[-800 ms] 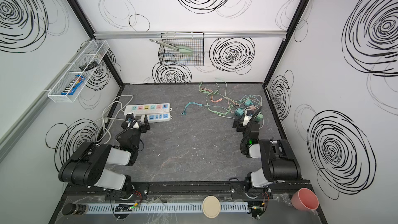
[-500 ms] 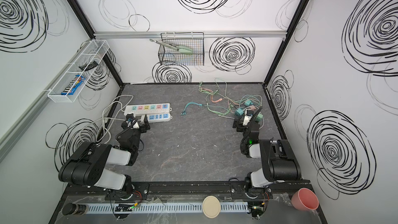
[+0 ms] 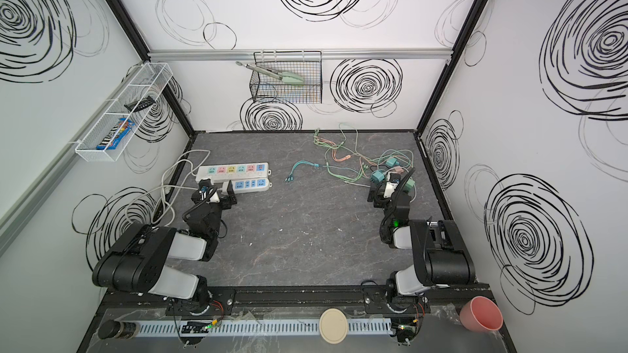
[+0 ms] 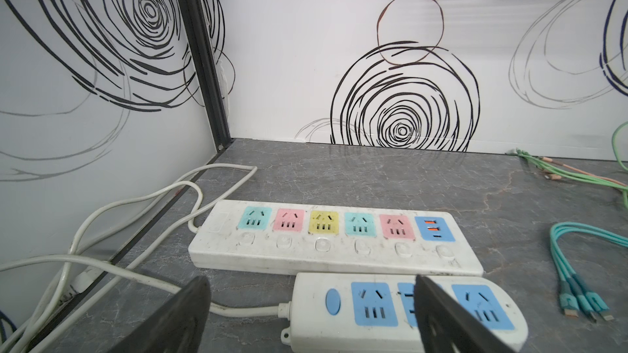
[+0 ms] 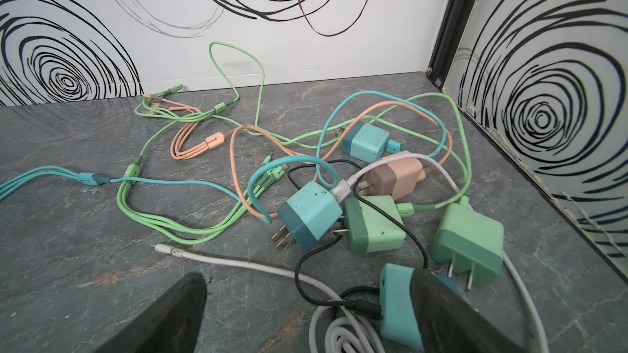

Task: Insert the plug

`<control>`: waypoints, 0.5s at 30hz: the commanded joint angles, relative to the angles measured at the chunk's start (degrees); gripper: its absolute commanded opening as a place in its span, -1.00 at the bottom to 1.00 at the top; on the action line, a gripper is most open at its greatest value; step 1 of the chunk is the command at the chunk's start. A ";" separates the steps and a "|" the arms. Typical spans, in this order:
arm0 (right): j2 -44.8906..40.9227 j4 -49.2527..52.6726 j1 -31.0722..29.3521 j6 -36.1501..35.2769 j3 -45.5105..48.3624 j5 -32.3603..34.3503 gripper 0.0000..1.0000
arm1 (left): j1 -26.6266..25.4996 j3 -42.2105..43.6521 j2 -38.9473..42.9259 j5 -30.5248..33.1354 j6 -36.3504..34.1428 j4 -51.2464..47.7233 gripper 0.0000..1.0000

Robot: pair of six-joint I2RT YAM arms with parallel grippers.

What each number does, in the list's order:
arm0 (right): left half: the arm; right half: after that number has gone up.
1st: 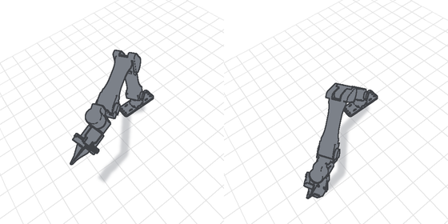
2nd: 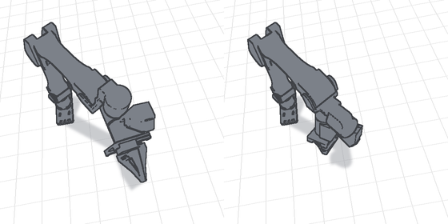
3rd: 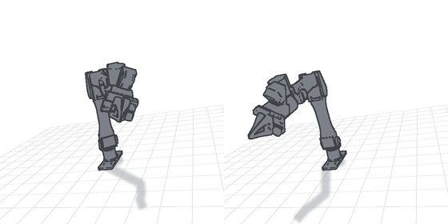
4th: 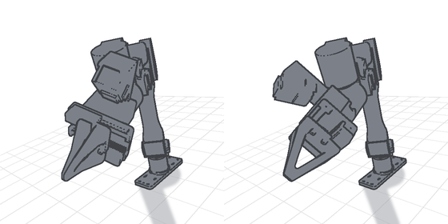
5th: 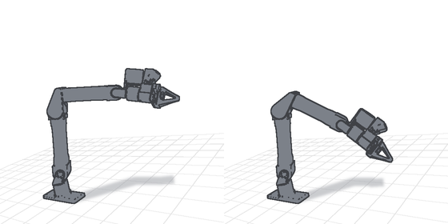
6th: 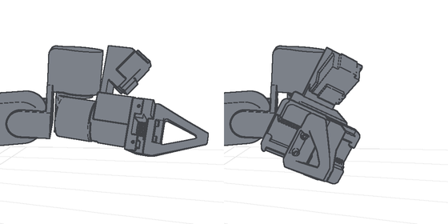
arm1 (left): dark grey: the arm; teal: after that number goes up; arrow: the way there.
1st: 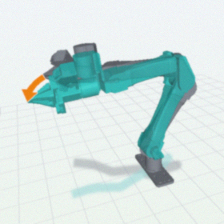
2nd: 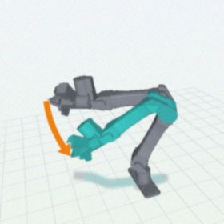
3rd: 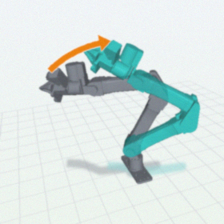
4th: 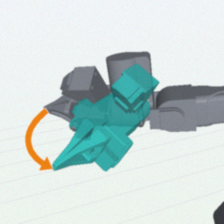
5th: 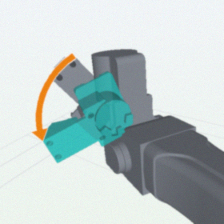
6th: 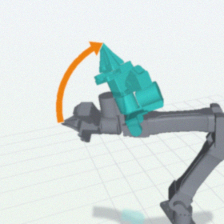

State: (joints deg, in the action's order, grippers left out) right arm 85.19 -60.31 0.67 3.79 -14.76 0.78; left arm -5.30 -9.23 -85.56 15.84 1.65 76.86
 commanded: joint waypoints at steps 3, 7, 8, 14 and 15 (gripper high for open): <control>-0.46 -0.77 0.27 -0.28 -1.09 -0.50 0.95 | 0.99 -0.45 -0.22 -2.04 0.28 3.89 0.92; -0.55 -0.77 0.21 -0.30 -1.00 -0.51 0.95 | 0.91 -0.38 -0.22 -1.95 0.20 4.00 0.92; -0.55 -0.77 0.17 -0.38 -1.06 -0.35 0.95 | 0.91 -0.36 -0.18 -1.95 0.15 4.00 0.92; -1.91 2.99 0.27 -3.40 -3.09 -5.07 0.95 | -0.35 -0.58 0.21 -1.44 -1.39 3.79 0.92; -3.08 7.04 0.12 -3.51 -4.88 -5.17 0.95 | -1.08 -0.45 1.02 -1.00 -2.12 3.37 0.92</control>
State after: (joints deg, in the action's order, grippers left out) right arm 84.75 -58.17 0.71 2.68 -15.68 -1.32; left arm -5.21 -9.23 -85.52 14.44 1.26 76.82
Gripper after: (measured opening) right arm 0.975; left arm 0.961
